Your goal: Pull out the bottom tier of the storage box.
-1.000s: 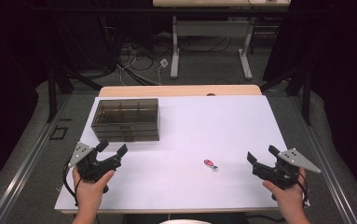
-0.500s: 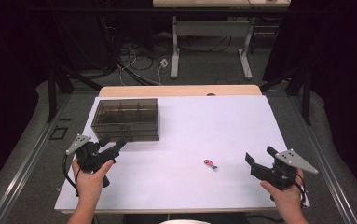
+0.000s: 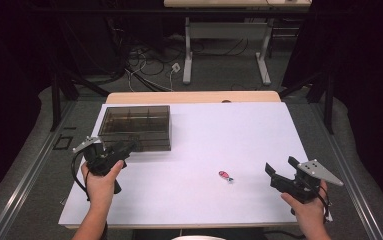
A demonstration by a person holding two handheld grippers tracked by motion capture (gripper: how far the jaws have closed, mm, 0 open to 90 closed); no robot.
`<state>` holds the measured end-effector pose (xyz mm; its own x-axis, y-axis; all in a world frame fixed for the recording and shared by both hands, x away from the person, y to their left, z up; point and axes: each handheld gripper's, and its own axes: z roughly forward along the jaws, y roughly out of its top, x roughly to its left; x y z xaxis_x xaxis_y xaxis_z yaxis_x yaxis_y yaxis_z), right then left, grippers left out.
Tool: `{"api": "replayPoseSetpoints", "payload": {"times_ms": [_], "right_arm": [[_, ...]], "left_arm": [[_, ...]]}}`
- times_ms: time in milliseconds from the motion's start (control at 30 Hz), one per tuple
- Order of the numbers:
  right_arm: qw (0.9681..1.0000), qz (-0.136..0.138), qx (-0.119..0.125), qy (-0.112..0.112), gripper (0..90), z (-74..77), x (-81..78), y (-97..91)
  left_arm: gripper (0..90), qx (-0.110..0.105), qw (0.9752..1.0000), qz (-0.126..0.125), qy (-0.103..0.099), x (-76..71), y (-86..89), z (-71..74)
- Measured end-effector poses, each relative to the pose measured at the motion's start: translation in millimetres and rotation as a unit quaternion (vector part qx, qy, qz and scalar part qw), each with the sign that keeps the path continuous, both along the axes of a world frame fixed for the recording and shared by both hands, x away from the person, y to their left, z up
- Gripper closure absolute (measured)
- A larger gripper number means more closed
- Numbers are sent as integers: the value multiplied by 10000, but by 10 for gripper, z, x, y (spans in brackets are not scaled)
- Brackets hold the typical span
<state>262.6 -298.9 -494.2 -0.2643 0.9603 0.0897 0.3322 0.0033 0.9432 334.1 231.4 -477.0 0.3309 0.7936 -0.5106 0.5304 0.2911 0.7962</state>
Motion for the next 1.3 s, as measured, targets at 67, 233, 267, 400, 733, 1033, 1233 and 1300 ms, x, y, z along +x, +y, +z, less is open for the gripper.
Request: {"api": "replayPoseSetpoints", "payload": {"times_ms": [67,233,267,400,733,1033,1233,1300], "right_arm": [[10000,-53,18,-37,152,0,2,-4],[9999,-90,23,-37,154,2,1,-22],[10000,-83,17,-28,154,-2,4,-22],[9999,-107,-43,-46,153,-4,5,-22],[10000,-80,21,23,151,-13,19,-28],[10000,-9,-63,45,148,-30,33,-17],[10000,35,-13,14,145,-33,37,-5],[10000,60,-13,32,144,-28,31,-2]], "left_arm": [[302,-13,10000,-3,26,23,-18,11],[301,-42,9999,-5,111,75,-56,25],[302,-83,9998,10,162,106,-77,22],[303,-288,9990,3,350,178,-112,-1],[331,-410,9972,116,618,287,-161,-100],[352,-652,9936,221,898,340,-106,-189],[368,-818,9911,257,1015,364,-89,-229],[371,-850,9905,266,1051,367,-81,-245]]}}
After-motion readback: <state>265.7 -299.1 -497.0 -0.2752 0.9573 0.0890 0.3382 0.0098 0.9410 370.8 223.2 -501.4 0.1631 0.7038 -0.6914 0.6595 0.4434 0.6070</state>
